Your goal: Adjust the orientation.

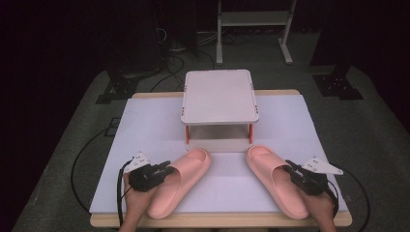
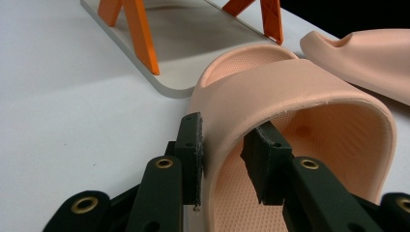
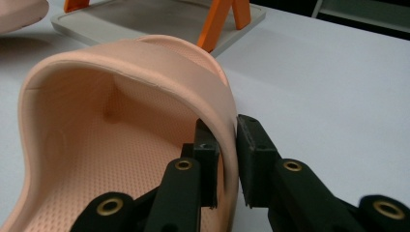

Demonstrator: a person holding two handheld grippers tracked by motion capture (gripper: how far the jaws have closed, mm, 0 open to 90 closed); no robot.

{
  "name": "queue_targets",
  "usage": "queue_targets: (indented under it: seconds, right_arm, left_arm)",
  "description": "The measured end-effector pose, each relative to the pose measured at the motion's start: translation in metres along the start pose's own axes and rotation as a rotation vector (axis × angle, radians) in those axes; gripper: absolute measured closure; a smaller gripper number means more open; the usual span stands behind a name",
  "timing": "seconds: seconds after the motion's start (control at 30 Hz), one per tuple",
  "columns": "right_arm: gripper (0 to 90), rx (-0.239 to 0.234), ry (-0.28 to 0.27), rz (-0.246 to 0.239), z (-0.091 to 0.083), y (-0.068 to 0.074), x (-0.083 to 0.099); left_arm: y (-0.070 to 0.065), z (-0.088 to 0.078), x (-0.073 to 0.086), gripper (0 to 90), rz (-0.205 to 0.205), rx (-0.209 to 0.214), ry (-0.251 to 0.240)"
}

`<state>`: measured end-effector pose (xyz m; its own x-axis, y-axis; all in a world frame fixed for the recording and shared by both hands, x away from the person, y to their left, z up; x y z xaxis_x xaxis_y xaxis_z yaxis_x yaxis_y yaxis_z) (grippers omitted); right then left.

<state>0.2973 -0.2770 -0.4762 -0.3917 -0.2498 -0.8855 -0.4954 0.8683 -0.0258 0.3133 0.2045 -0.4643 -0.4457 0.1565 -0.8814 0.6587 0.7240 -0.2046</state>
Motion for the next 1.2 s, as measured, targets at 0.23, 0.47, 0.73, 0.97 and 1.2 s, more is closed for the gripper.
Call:
queue_targets:
  seconds: [0.23, 0.47, 0.73, 0.97, 1.2]
  right_arm:
    - [78.9, -0.022, -0.013, 0.009, -0.002, 0.002, -0.003]
    - [78.9, -0.053, -0.020, -0.005, -0.005, 0.008, -0.008]
    - [78.9, -0.081, -0.033, -0.011, -0.007, 0.011, -0.016]
    - [78.9, -0.100, -0.062, -0.010, -0.015, 0.013, -0.028]
    - [78.9, -0.120, -0.082, -0.009, -0.025, 0.017, -0.039]
  left_arm:
    - [0.002, -0.004, -0.003, 68.8, -0.016, 0.001, -0.024]
    - [-0.004, -0.010, -0.007, 68.8, -0.003, 0.013, -0.040]
    - [-0.004, -0.016, -0.015, 68.9, 0.005, 0.014, -0.046]
    - [-0.008, -0.024, -0.031, 69.0, 0.019, 0.026, -0.069]
    - [-0.014, -0.033, -0.049, 68.9, 0.045, 0.038, -0.072]
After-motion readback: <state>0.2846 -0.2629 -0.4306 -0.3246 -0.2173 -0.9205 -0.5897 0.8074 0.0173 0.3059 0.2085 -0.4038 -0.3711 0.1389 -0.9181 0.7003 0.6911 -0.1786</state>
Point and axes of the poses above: each handheld gripper's, and its own axes: z roughly forward along the jaws, x roughly out of its underside, y roughly to its left, the point moved 3 cm from there along z, roughly forward along the jaws
